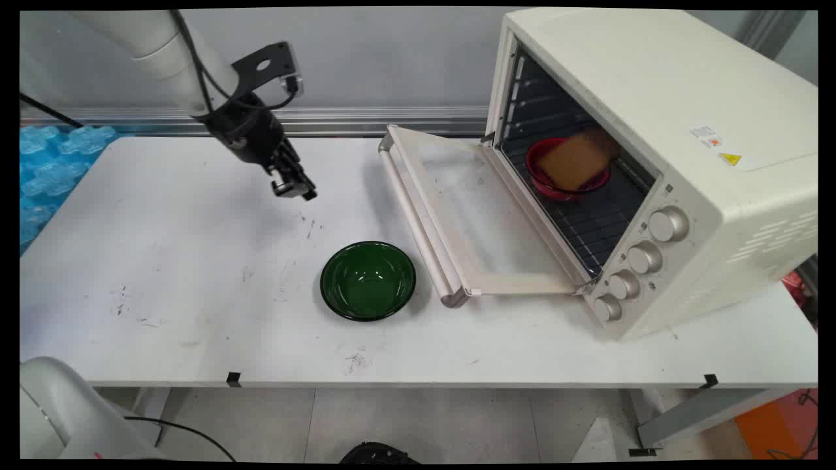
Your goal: Close the oven
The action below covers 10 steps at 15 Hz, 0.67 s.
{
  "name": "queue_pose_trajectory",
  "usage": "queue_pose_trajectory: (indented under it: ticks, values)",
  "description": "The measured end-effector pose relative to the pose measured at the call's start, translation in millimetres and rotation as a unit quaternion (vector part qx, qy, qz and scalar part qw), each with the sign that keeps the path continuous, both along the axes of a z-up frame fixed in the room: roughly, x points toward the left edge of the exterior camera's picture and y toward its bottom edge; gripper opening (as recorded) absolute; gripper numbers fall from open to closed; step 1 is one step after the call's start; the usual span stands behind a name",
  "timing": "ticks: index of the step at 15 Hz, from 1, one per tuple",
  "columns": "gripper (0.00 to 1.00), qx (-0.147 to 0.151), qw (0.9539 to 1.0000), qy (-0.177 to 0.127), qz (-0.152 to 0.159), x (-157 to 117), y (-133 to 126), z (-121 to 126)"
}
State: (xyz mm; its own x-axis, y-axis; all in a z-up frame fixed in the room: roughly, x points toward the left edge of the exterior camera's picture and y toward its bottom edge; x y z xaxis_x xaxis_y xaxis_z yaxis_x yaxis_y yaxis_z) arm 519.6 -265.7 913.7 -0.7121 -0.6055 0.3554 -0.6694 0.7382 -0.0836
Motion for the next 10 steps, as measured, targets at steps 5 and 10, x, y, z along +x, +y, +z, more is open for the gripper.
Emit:
queue_pose_trajectory:
  ticks: [5, 10]
  values:
    - [0.0, -0.02, 0.9992, 0.033, 0.013, -16, -17, -3]
    - [0.0, -0.048, 0.9955, 0.074, 0.033, -23, -28, -23]
